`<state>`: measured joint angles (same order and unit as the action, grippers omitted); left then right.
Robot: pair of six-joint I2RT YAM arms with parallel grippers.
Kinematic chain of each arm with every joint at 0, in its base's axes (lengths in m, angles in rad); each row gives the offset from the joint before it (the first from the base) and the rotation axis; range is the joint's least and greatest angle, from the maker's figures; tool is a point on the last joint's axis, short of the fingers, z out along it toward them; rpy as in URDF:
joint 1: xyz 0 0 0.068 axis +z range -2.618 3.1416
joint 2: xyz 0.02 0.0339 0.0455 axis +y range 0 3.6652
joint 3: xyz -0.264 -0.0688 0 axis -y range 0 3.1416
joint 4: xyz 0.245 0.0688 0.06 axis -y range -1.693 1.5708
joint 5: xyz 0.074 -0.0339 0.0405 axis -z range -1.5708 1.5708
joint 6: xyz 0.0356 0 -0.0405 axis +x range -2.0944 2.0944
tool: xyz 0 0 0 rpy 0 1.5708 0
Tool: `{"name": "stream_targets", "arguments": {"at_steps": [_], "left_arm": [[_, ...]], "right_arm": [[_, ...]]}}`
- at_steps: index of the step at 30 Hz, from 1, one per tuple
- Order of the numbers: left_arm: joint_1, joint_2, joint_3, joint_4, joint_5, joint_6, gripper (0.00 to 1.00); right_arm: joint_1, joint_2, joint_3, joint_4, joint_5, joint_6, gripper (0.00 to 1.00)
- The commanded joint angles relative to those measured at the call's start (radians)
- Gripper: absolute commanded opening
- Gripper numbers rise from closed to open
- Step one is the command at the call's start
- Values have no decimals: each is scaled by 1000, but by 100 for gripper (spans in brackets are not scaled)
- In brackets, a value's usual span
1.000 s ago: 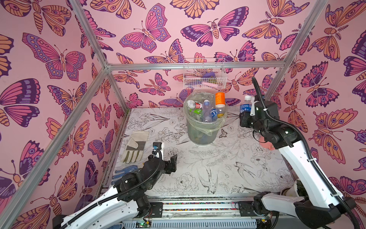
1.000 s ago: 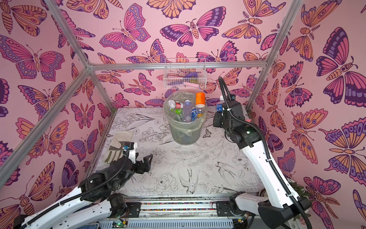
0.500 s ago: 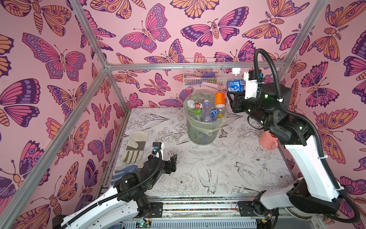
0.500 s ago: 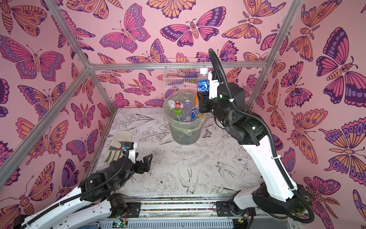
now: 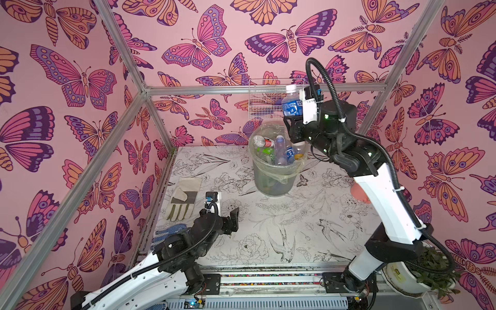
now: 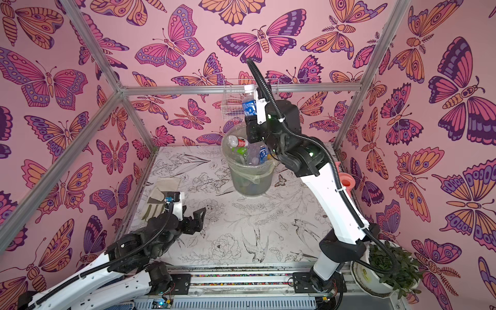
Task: Throw the plastic bottles in the bin
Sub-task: Throw the plastic bottle into the trash bin.
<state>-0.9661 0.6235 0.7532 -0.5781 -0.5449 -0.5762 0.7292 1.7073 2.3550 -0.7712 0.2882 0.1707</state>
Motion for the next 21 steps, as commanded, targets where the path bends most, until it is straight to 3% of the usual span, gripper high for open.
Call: {"name": "stream_targets", "arguments": {"at_steps": [1, 8, 11, 12, 13, 15, 16, 21], "left_arm": [[7, -6, 22, -30, -20, 10, 89], [7, -11, 11, -32, -20, 1, 89], [9, -14, 7, -33, -20, -2, 89], [7, -16, 5, -33, -19, -3, 89], [8, -18, 6, -33, -18, -6, 89], [7, -23, 8, -37, -17, -5, 89], [7, -26, 12, -38, -17, -2, 89], [7, -23, 41, -51, -27, 16, 89]], "right_arm": [[3, 45, 54, -19, 11, -39, 17], [-105, 154, 51, -87, -92, 42, 18], [-136, 202, 50, -140, -105, 66, 23], [-143, 210, 46, -155, -102, 73, 31], [-149, 219, 42, -171, -99, 79, 45], [-154, 224, 52, -191, -88, 79, 93], [-154, 223, 73, -204, -77, 75, 99], [-154, 195, 169, -229, -47, 48, 99]]}}
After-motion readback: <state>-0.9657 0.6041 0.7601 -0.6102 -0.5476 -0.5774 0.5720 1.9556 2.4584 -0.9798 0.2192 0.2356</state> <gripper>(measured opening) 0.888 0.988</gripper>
